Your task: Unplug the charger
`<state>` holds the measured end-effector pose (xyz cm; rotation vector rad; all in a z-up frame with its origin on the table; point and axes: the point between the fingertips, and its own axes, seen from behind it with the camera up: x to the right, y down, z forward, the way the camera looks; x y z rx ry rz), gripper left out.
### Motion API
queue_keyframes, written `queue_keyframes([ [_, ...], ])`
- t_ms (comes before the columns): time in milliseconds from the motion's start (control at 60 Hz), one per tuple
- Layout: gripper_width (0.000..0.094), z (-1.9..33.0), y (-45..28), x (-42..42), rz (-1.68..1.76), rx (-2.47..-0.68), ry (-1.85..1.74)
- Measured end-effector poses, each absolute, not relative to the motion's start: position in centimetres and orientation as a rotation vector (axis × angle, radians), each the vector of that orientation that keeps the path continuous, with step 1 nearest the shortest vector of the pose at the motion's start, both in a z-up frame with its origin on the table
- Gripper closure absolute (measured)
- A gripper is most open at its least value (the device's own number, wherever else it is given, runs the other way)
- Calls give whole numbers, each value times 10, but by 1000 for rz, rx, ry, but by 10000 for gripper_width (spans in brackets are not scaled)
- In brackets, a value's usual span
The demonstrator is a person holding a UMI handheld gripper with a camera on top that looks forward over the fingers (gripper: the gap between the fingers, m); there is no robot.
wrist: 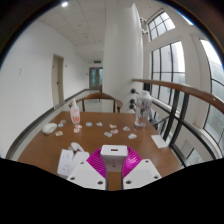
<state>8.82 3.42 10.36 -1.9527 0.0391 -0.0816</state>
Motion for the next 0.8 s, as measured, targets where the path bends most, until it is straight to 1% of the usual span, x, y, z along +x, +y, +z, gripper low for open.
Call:
queue_keyframes([
  [83,777,53,33,113,-104,-2041,53],
  [183,765,18,34,128,-100,-2109,87],
  [200,733,13,34,129,-93,-2121,92],
  [217,725,9,35,129,-82,-2129,95],
  [233,700,11,38,128,-70,-2114,92],
  [317,648,12,42,133,-70,-2113,108],
  [400,557,10,46,129,-34,-2128,101],
  [417,518,8,46,128,-24,-2136,106],
  [433,411,8,46,129,-17,-2143,116],
  [467,305,5,46,128,-1,-2150,130],
  [517,54,7,47,129,0,-2134,134],
  [533,80,10,46,130,-6,-2129,132],
  [617,104,18,40,138,-46,-2094,129],
  [800,99,38,0,127,-45,-2037,102],
])
